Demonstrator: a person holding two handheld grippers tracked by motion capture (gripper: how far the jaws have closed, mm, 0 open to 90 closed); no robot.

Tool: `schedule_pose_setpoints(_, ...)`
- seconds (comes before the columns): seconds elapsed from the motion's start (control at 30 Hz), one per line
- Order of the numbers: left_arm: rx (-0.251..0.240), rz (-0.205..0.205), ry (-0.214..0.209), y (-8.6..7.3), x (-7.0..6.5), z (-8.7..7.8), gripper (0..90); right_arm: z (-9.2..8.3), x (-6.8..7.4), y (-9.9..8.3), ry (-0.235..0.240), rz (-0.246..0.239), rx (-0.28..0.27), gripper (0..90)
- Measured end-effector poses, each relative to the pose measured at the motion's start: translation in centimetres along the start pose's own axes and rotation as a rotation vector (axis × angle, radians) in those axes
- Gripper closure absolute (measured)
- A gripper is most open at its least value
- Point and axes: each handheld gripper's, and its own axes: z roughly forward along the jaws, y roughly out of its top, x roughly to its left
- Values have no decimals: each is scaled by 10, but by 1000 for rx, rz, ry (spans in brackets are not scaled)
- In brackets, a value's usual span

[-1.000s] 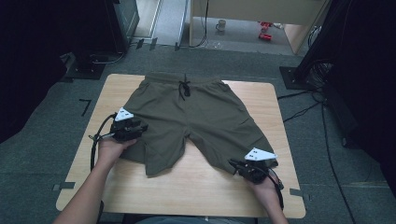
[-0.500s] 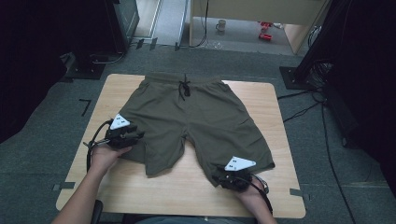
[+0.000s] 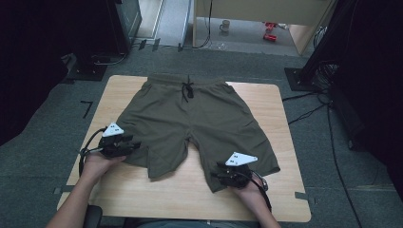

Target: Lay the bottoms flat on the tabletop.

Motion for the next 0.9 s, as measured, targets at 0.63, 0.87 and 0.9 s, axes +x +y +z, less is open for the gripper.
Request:
schedule_pose_setpoints(0.63, 66, -7, -53, -39, -18, -39, 533, 29, 11, 52, 22, 8, -67, 644)
schedule_pose_setpoints(0.87, -75, -33, -1, -42, -22, -70, 530, 55, 31, 73, 63, -38, -66, 653)
schedule_pose_setpoints(0.9, -94, -44, 10, -40, -19, -73, 531, 59, 33, 75, 67, -45, -70, 658)
